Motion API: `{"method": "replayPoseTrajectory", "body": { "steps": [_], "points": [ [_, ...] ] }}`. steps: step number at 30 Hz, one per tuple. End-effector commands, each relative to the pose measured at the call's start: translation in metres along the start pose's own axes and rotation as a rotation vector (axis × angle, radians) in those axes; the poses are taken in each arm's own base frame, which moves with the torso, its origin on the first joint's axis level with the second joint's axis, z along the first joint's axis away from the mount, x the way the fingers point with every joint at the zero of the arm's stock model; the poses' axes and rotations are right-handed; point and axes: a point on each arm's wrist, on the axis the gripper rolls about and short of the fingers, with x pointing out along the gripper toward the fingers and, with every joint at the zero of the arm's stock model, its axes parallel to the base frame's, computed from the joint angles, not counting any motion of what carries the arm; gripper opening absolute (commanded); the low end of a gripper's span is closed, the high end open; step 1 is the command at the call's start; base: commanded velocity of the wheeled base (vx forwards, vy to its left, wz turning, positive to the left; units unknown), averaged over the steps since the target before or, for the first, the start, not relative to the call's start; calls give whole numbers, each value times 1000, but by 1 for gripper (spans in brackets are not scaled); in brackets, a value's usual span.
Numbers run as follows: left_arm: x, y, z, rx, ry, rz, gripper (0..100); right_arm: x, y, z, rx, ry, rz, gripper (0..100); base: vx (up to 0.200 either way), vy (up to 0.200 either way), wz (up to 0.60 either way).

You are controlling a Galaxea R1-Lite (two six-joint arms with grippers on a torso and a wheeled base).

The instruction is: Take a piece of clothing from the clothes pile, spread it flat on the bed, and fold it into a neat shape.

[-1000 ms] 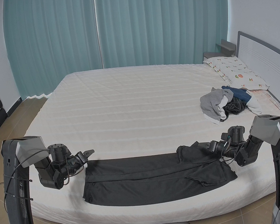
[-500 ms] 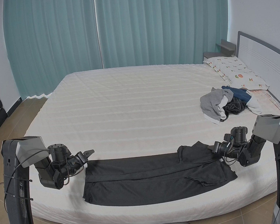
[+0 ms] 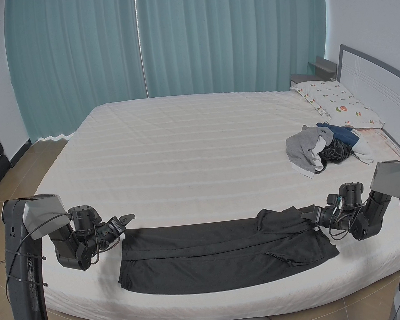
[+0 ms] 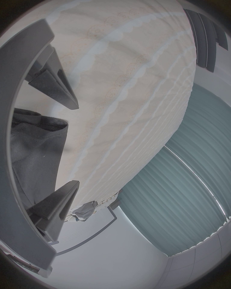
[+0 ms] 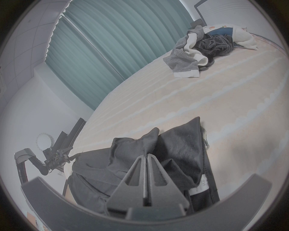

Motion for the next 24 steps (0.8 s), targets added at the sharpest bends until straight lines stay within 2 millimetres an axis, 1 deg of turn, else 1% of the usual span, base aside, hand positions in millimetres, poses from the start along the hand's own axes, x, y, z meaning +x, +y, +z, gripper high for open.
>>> {"method": "replayPoseTrajectory", "body": {
  "steps": [1,7,14,17,18,21,24],
  "points": [
    [0,0,0,-1,1,1,100,-10,1,-1,-3,11,0,0,0,0,0],
    [0,0,0,-1,1,1,100,-17,-1,-15,-36,62,0,0,0,0,0],
    [0,0,0,-1,0,0,100,-19,-2,-22,-56,91,-9,0,0,0,0],
    [0,0,0,-1,0,0,100,-19,-3,-22,-58,89,-9,0,0,0,0],
    [0,0,0,-1,0,0,100,-19,-3,-22,-58,89,-9,100,0,0,0],
    [0,0,0,-1,0,0,100,-20,-2,-23,-58,92,-9,100,0,0,0],
    [0,0,0,-1,0,0,100,-22,1,-18,-73,67,-1,100,0,0,0]
  ]
}}
